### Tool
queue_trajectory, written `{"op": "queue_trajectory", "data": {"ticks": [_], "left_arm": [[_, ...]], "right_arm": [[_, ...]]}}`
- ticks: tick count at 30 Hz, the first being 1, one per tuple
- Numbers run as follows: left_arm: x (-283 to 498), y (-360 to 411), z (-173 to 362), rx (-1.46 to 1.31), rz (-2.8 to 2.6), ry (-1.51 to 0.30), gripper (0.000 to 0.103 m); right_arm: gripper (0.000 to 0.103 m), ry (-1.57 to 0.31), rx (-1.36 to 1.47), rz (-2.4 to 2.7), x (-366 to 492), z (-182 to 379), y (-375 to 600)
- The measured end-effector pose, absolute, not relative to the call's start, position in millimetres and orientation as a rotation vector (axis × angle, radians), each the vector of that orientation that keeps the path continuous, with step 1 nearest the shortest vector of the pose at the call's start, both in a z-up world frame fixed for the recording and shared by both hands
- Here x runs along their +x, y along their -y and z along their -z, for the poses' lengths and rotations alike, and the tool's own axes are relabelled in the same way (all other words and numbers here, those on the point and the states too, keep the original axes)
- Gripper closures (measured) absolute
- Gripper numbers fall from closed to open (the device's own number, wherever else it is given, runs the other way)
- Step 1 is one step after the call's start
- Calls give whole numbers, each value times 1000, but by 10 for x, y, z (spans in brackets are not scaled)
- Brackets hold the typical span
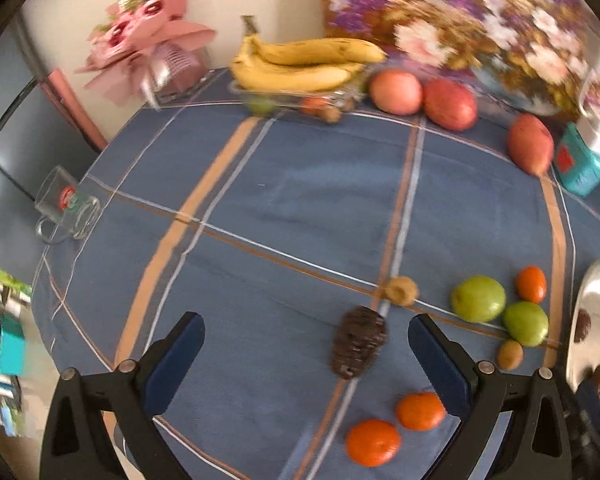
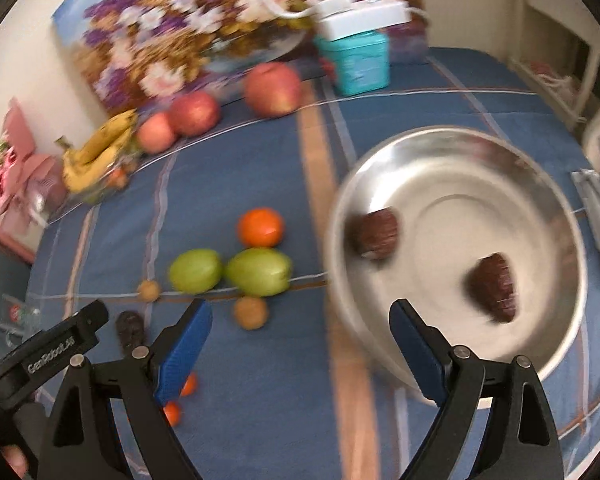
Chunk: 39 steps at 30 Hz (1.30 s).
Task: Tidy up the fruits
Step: 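Move both tools back toward the tangerines on the tablecloth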
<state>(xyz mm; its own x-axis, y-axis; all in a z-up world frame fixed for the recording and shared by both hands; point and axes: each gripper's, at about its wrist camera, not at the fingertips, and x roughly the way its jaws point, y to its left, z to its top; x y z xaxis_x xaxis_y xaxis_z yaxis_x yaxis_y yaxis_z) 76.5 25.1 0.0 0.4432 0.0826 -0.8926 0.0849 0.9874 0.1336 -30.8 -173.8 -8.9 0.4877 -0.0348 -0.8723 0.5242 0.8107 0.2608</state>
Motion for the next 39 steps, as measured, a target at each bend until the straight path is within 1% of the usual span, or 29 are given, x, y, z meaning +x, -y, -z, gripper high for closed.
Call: {"op": "queue_trajectory", "data": {"ticks": [3,7,17,20,22,26,27,28,29,30,31,33,39], "left_arm": [[760,-444,0,86,25,-1095,0],[762,-535,92,59,35,-1123,0],[774,-750,527,-102,-8,-1272,0],[770,-783,615,-99,-32,-1288,0],[761,-812,680,-118,-34,-1314,0],[738,-855,706,-137,-50,-1318,0],[731,-855,709,-131,-53,-1317,0],[725,-854,714,-127,-55,-1316,0],[715,-852,717,-126,-54,-1312,0],[705,-850,723,-128,-49,-1314,0],[693,-858,723,-131,-45,-1317,0],[661,-842,724,-136,-30,-1321,0],[590,-679,698,-116,39,-1344,0]], "right_arm": [[13,-1045,512,313,-206,115,1545],[12,-1076,468,239,-105,157,1254],[13,-1188,433,151,22,454,883],[15,-1218,434,147,52,543,834],[28,-1232,437,135,73,595,809],[33,-1237,445,118,98,639,773],[36,-1233,449,114,99,638,769],[43,-1228,453,108,105,634,763],[48,-1225,456,103,102,633,762],[56,-1224,462,92,105,631,763],[61,-1219,471,85,107,625,758],[64,-1215,477,82,87,621,748],[65,-1225,513,118,1,615,840]]}}
